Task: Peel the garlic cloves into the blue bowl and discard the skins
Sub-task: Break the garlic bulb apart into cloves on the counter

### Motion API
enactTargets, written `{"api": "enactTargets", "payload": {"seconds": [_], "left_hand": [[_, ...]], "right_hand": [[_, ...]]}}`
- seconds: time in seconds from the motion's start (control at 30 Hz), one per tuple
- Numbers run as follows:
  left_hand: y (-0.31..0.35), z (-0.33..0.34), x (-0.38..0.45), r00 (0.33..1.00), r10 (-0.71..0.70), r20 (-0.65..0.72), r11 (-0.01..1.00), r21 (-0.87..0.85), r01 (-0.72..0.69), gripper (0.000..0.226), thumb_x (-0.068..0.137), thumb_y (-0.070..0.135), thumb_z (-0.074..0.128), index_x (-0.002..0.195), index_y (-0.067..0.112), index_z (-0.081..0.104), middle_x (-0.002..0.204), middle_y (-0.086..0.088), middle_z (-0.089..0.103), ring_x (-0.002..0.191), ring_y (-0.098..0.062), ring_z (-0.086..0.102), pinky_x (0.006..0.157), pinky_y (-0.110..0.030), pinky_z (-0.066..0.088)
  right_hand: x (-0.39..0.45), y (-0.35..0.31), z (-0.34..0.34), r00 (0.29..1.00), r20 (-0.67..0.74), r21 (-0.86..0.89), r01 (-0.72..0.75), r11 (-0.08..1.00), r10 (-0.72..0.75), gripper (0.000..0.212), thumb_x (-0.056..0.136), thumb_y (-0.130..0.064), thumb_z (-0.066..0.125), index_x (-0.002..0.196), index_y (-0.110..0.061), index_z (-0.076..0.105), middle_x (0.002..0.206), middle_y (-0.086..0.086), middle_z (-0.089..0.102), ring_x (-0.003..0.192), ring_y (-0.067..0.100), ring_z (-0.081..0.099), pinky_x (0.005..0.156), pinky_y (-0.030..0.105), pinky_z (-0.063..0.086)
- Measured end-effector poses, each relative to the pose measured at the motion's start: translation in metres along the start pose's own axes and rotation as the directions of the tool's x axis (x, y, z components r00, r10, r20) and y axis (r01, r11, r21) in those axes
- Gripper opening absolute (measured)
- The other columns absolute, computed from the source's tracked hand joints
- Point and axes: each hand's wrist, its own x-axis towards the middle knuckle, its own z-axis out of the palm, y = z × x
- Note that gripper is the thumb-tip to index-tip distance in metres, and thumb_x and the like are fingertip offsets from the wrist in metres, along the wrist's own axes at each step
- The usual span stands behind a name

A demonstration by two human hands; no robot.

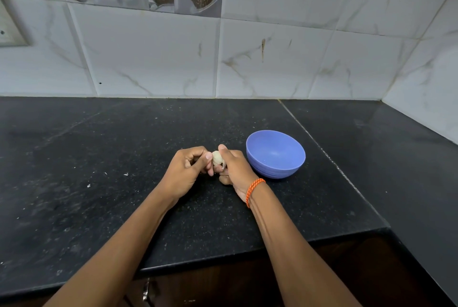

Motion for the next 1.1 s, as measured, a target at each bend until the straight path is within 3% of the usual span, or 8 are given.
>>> {"api": "enactTargets", "payload": {"seconds": [0.1, 0.23, 0.37, 0.47, 0.53, 0.67, 0.8, 1.1], "left_hand": [[0.002, 0.002, 0.0, 1.0, 0.01, 0.02, 1.0, 0.026, -0.01, 0.037, 0.112, 0.018, 0.056, 0.081, -0.001, 0.065, 0.075, -0.012, 0.072, 0.075, -0.011, 0.068, 0.076, -0.021, 0.051], [-0.001, -0.002, -0.002, 0.998, 0.054, 0.038, 0.983, 0.174, -0.059, 0.036, 0.113, 0.026, 0.056, 0.081, 0.013, 0.067, 0.076, -0.004, 0.071, 0.075, -0.023, 0.066, 0.076, -0.04, 0.052], [-0.005, -0.004, 0.0, 0.995, 0.042, -0.087, 0.981, 0.192, -0.024, 0.036, 0.112, 0.03, 0.051, 0.082, 0.016, 0.064, 0.077, -0.005, 0.067, 0.073, -0.027, 0.062, 0.074, -0.049, 0.053], [-0.007, -0.004, 0.002, 0.989, -0.014, -0.146, 0.985, 0.17, 0.039, 0.038, 0.115, 0.024, 0.049, 0.082, 0.014, 0.065, 0.076, -0.002, 0.067, 0.07, -0.014, 0.057, 0.072, -0.043, 0.05], [-0.006, -0.001, 0.002, 0.991, -0.015, -0.134, 0.977, 0.208, 0.043, 0.037, 0.115, 0.024, 0.049, 0.083, 0.017, 0.065, 0.076, 0.0, 0.068, 0.069, -0.013, 0.057, 0.072, -0.043, 0.049], [-0.003, 0.006, -0.002, 0.989, 0.034, -0.142, 0.936, 0.352, 0.018, 0.018, 0.114, 0.036, 0.049, 0.101, 0.03, 0.06, 0.081, 0.004, 0.068, 0.073, -0.017, 0.063, 0.071, -0.044, 0.052], [0.003, 0.016, -0.007, 0.988, 0.12, -0.095, 0.772, 0.635, -0.033, 0.015, 0.114, 0.044, 0.042, 0.109, 0.034, 0.052, 0.09, 0.013, 0.064, 0.081, -0.008, 0.06, 0.067, -0.039, 0.05], [0.007, 0.017, -0.007, 0.946, 0.217, -0.239, 0.759, 0.651, -0.01, 0.022, 0.11, 0.03, 0.054, 0.091, 0.032, 0.065, 0.086, 0.013, 0.065, 0.075, -0.01, 0.059, 0.065, -0.036, 0.048]], "right_hand": [[0.0, -0.004, -0.008, 0.996, 0.065, 0.019, -0.065, 0.998, 0.064, 0.05, 0.115, -0.041, 0.037, 0.1, -0.002, 0.064, 0.062, 0.002, 0.046, 0.047, 0.007, 0.025, 0.045, 0.022, 0.02], [0.0, -0.007, -0.015, 0.984, 0.138, 0.021, -0.116, 0.993, 0.112, 0.047, 0.115, -0.043, 0.037, 0.104, -0.004, 0.059, 0.064, 0.001, 0.047, 0.046, 0.005, 0.027, 0.043, 0.019, 0.023], [-0.01, 0.002, -0.005, 0.995, 0.074, 0.071, 0.06, 0.996, -0.066, 0.041, 0.115, -0.038, 0.042, 0.112, -0.005, 0.066, 0.077, 0.008, 0.061, 0.056, 0.009, 0.042, 0.048, 0.022, 0.034], [-0.017, 0.011, 0.0, 0.975, -0.017, 0.067, 0.22, 0.973, -0.22, 0.029, 0.113, -0.029, 0.051, 0.131, -0.014, 0.067, 0.109, 0.01, 0.074, 0.087, 0.016, 0.07, 0.068, 0.029, 0.056], [-0.016, 0.013, 0.0, 0.956, -0.08, 0.023, 0.286, 0.958, -0.283, 0.027, 0.11, -0.023, 0.058, 0.133, -0.013, 0.067, 0.119, 0.009, 0.074, 0.1, 0.017, 0.073, 0.075, 0.03, 0.061], [-0.016, 0.014, 0.004, 0.914, -0.208, -0.081, 0.338, 0.938, -0.347, 0.02, 0.109, -0.027, 0.06, 0.122, -0.015, 0.07, 0.099, 0.004, 0.075, 0.076, 0.01, 0.067, 0.067, 0.028, 0.058], [-0.015, 0.016, 0.008, 0.899, -0.305, -0.118, 0.293, 0.949, -0.315, 0.023, 0.109, -0.037, 0.058, 0.104, -0.019, 0.071, 0.072, -0.002, 0.067, 0.06, 0.007, 0.056, 0.059, 0.026, 0.047], [-0.015, 0.014, 0.023, 0.876, -0.35, -0.271, 0.244, 0.931, -0.332, 0.041, 0.115, -0.039, 0.041, 0.09, -0.018, 0.066, 0.076, -0.008, 0.061, 0.07, 0.005, 0.055, 0.071, 0.026, 0.045]]}}
